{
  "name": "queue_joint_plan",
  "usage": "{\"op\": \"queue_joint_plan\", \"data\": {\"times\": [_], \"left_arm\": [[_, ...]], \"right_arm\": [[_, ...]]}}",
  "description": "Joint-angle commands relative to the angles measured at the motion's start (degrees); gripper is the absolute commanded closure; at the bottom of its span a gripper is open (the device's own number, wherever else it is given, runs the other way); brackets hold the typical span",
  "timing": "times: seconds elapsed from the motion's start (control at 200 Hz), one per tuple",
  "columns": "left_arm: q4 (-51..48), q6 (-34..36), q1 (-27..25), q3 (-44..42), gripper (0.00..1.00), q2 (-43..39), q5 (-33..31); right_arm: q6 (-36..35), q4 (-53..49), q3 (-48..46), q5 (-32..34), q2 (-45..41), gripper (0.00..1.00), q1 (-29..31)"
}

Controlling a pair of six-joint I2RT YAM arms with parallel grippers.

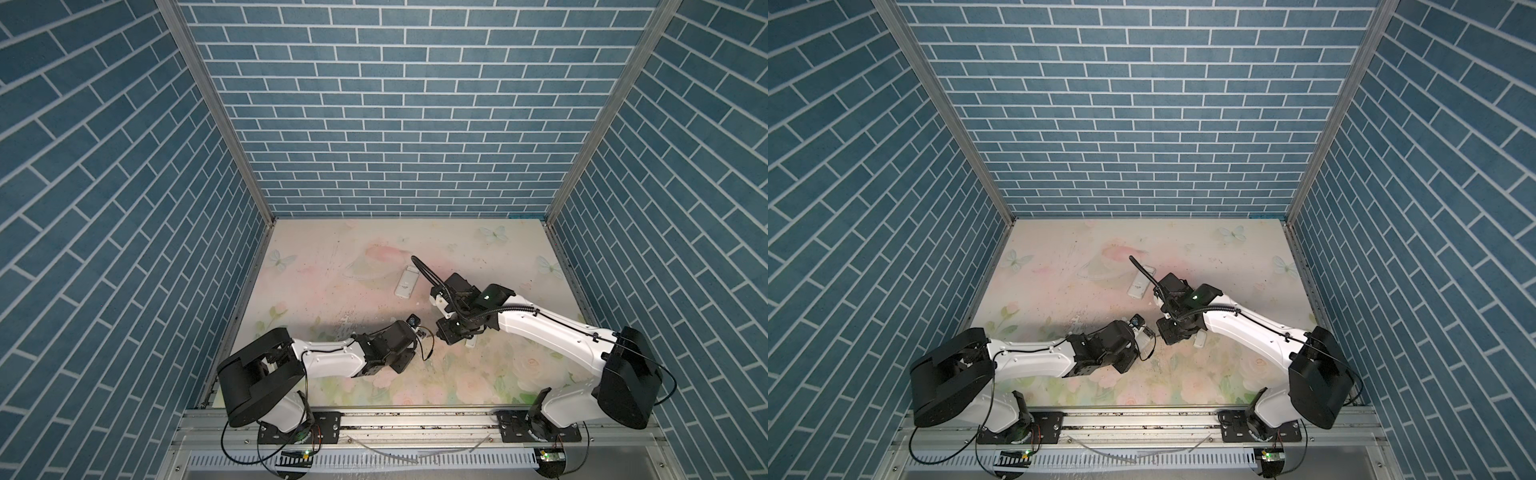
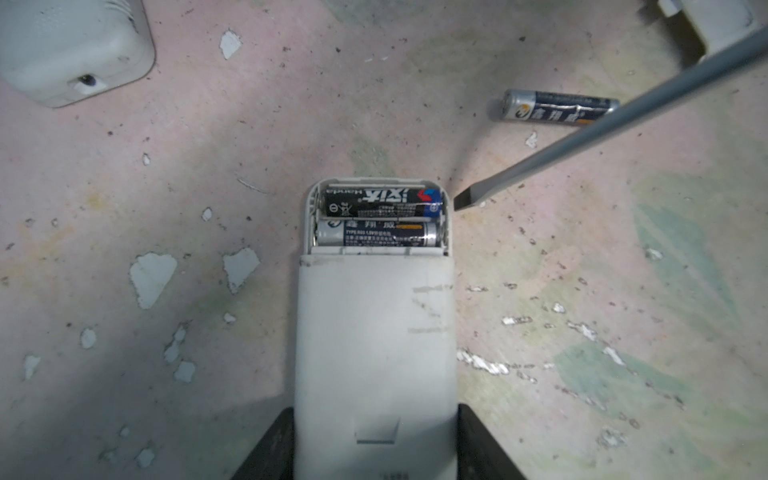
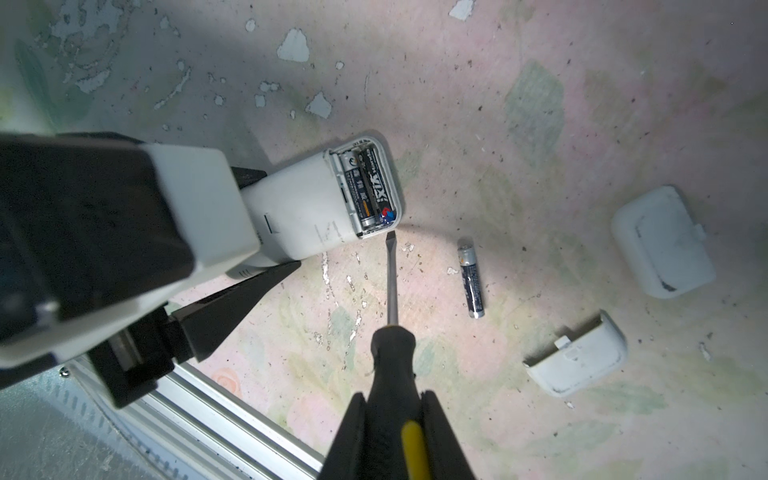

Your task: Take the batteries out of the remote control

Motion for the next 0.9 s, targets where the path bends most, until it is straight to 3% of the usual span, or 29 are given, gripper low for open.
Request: {"op": "queue_joint_plan", "data": {"times": [0.0,0.895], "left_arm": [[-4.59,0.77,-1.62,-1.27,0.60,3.09,5.66],[-4.77,0.82,-1.55,-1.21,0.60,3.11,5.66]], "right_arm": [[-0.21,-1.04,3.71,0.68,-0.09,1.00,-0.17],[0.18,-0.69,0.69,-0.05,0.15,1.00,-0.26]]}}
